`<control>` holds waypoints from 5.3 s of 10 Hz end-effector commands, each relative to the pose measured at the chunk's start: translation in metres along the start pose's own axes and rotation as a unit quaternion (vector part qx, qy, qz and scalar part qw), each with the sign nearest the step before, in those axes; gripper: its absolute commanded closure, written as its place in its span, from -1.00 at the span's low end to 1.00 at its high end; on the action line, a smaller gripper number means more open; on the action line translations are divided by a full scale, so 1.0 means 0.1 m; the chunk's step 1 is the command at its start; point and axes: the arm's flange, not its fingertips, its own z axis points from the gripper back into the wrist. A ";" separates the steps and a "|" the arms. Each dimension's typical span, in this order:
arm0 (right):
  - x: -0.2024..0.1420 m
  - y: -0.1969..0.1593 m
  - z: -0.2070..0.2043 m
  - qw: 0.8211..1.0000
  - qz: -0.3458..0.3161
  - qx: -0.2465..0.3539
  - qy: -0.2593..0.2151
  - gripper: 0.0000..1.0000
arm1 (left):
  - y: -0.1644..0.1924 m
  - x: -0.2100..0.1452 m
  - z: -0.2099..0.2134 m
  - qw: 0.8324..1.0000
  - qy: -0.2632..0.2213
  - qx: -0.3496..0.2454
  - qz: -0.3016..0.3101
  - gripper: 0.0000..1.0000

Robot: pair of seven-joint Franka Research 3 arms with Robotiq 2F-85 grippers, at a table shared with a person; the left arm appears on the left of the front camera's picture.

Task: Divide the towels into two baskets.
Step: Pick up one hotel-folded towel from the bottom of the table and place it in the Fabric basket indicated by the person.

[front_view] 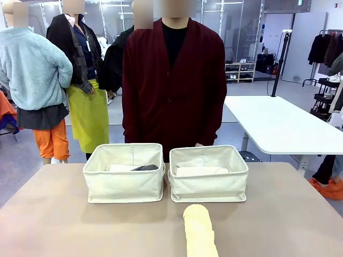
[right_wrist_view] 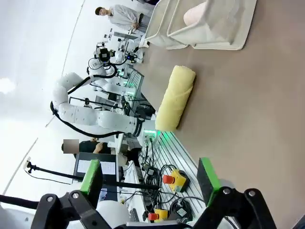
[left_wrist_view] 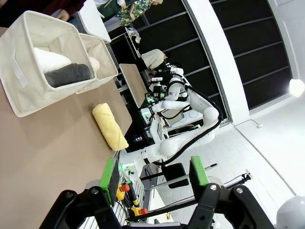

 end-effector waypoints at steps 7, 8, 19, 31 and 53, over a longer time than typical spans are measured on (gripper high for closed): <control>0.03 0.06 -0.06 1.000 0.025 -0.004 0.018 -1.00 | -0.05 -0.04 0.01 1.000 0.003 0.000 -0.002 -0.52; 0.03 0.06 -0.06 1.000 0.025 -0.004 0.018 -1.00 | -0.05 -0.04 0.01 1.000 0.003 0.000 -0.002 -0.52; 0.38 0.52 -1.74 0.984 -0.043 -0.154 0.072 -1.00 | -0.05 -0.04 0.01 1.000 0.003 0.000 -0.002 -0.52; -0.03 0.26 -4.20 0.936 -0.081 -0.336 0.065 -1.00 | -0.05 -0.04 0.01 1.000 0.003 0.000 -0.002 -0.52; 0.25 1.15 -4.23 0.932 0.054 -0.327 0.150 1.00 | -0.05 -0.04 0.01 1.000 0.003 0.000 -0.002 -0.52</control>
